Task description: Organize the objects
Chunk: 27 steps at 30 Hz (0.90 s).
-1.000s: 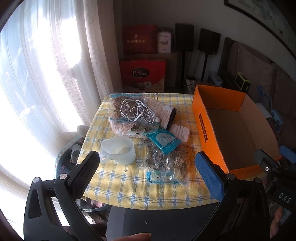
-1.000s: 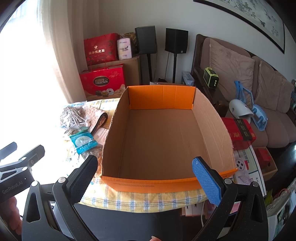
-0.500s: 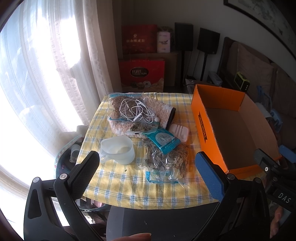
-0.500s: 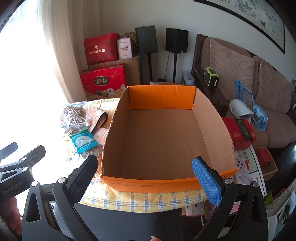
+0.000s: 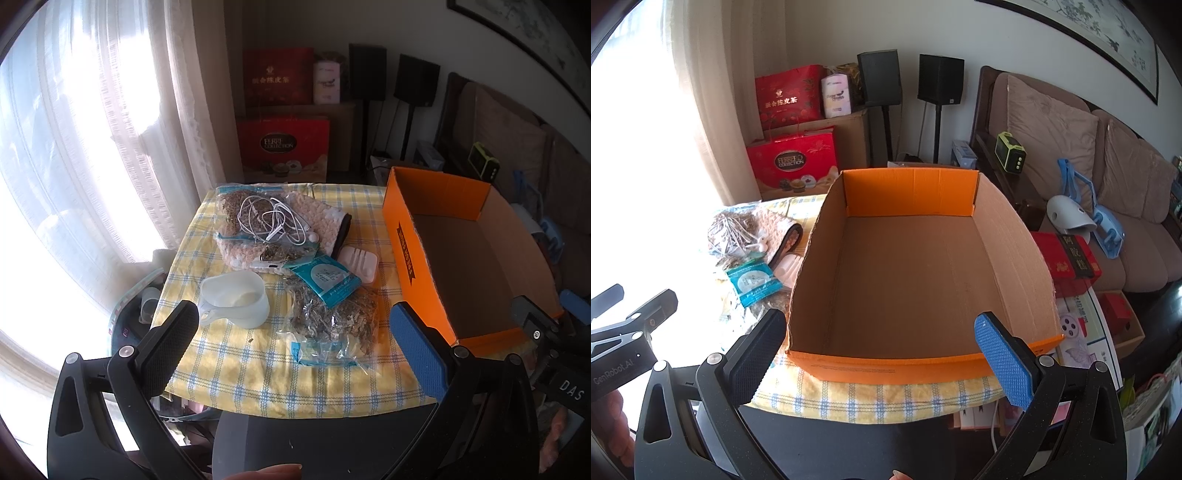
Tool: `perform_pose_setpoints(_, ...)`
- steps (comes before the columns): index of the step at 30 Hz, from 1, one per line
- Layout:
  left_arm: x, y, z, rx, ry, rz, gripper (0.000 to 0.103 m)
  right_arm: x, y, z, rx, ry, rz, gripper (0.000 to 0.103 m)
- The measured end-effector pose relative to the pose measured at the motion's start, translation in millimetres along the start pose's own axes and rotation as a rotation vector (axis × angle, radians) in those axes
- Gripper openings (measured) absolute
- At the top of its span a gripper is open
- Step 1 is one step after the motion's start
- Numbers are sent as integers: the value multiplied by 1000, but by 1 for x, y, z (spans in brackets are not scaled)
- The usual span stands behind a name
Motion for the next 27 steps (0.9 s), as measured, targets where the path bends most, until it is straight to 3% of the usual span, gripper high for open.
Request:
perform_pose_setpoints(14, 15, 10, -2, 14, 17, 0, 103, 2, 4, 19, 15, -29, 5, 103)
perform_pose_setpoints(20, 31, 19, -11, 24, 75, 5, 103, 8, 11, 40, 20, -72, 10, 103)
perform_pose_setpoints(27, 53, 23, -24, 22, 77, -12, 103, 19, 18, 78, 62, -101, 22, 103)
Point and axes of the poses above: each gripper's, at about its wrist camera, not at the fingertips, and x roughly the way its jaws point, z to its right, y to its top, the point moved 6 cm from there along x, roughly the way its jaws point, and after that the axes turned 1 degree about -x, right-handed, at the moved point
